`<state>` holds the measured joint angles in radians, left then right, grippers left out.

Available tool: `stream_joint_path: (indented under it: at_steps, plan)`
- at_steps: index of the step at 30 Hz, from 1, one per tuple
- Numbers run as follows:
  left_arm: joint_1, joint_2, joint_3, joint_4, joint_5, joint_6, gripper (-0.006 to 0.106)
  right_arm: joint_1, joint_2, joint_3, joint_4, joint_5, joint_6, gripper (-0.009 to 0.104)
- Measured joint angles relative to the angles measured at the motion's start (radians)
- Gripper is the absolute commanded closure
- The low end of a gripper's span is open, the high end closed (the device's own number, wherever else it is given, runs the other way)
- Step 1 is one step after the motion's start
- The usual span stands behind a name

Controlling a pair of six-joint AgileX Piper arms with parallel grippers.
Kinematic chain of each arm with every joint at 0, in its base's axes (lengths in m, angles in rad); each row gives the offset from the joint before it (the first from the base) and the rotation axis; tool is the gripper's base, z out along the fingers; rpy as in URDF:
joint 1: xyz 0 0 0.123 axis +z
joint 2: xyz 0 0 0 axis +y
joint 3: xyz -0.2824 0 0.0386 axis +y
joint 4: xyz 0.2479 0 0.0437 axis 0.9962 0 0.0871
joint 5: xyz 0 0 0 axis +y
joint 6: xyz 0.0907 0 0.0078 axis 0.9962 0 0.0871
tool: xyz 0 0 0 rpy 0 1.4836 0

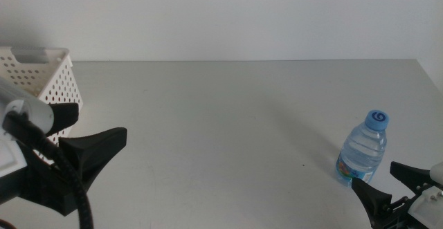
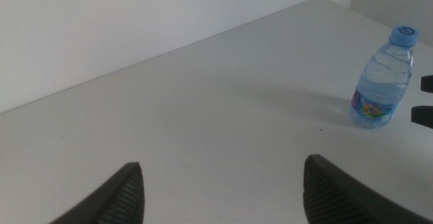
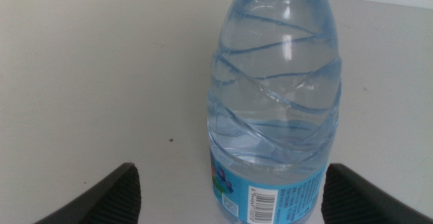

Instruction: Use arms to grab the bottles and put them into the dustbin to the left of the table.

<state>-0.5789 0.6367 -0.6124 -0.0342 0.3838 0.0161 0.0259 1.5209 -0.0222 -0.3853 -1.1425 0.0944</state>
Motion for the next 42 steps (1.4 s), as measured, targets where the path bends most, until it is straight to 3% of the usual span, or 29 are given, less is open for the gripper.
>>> stream_joint_path:
  at_steps: [19,22,23,25,27,34,42]
  plan:
    - [0.000,0.000,0.000,0.000,0.000,0.000,0.023,0.000,0.156,-0.232,0.001,0.000,0.000,0.004]
    - [0.000,0.000,0.000,0.000,0.000,0.000,0.023,0.000,0.201,-0.244,0.003,0.000,0.000,0.020]
    - [0.000,0.000,0.000,0.000,0.000,0.000,0.023,0.000,0.213,-0.245,0.003,0.000,0.000,0.032]
    - [0.000,0.000,0.000,0.000,0.000,0.000,0.023,0.000,0.227,-0.246,-0.001,-0.002,0.000,0.059]
    - [0.000,0.000,0.000,0.000,0.000,0.000,0.023,0.000,0.231,-0.247,-0.003,-0.009,0.000,0.096]
    - [0.000,0.000,0.000,0.000,0.000,0.000,0.023,0.083,0.248,-0.356,-0.003,0.059,0.063,0.096]
    - [0.000,0.000,0.000,0.000,0.000,0.000,0.023,0.317,0.356,-0.799,-0.066,0.074,0.130,0.096]
